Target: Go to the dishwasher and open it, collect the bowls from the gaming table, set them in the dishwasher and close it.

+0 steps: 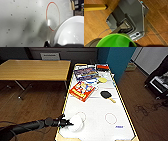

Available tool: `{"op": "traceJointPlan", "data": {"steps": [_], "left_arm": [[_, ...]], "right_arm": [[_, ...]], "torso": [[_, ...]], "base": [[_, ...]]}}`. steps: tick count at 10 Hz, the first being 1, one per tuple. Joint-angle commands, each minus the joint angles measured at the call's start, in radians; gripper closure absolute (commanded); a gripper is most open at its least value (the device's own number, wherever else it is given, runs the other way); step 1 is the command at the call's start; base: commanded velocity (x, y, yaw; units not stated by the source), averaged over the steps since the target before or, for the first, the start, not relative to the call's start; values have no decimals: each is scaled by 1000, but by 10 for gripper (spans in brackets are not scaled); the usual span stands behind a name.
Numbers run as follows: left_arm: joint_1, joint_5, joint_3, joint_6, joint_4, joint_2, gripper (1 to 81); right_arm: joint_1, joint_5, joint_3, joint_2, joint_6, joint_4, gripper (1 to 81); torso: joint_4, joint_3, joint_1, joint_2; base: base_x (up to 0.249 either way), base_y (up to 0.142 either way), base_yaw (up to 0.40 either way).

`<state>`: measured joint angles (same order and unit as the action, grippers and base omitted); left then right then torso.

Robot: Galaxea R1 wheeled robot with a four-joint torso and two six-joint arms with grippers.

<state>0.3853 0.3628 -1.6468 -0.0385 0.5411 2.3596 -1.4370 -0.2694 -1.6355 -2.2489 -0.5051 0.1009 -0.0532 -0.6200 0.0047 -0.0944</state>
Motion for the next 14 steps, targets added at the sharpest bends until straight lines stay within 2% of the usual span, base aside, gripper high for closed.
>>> {"op": "traceJointPlan", "data": {"steps": [1,2,3,4,6,9,12,13,14], "left_arm": [[-173,56,200,2,13,-147,811],[-176,56,258,2,8,-212,811],[-161,58,324,2,-25,-283,811],[-124,51,369,2,-55,-342,811],[2,35,418,5,-151,-437,811],[233,-44,413,11,-265,-463,811],[468,-157,345,11,-412,-413,811],[528,-168,309,11,-426,-391,811],[568,-189,277,12,-437,-370,811]], "right_arm": [[2,62,22,44,2,22,811],[3,62,22,44,2,22,811],[3,62,25,44,2,23,811],[3,62,30,42,2,23,811],[3,62,27,36,3,31,811],[-1,62,22,35,3,31,811],[-3,62,13,24,3,31,811],[-1,64,13,23,3,33,811],[0,64,13,21,3,33,811]], "torso": [[0,0,0,0],[0,0,0,0],[0,0,0,0],[0,42,0,0],[0,75,1,0],[0,141,0,0],[0,200,0,0],[0,258,0,0],[0,232,-1,0]], "base": [[0,0,0],[0,0,0],[0,0,0],[0,0,0],[0,0,0],[0,0,0],[0,0,0],[0,0,0],[0,0,0]]}}
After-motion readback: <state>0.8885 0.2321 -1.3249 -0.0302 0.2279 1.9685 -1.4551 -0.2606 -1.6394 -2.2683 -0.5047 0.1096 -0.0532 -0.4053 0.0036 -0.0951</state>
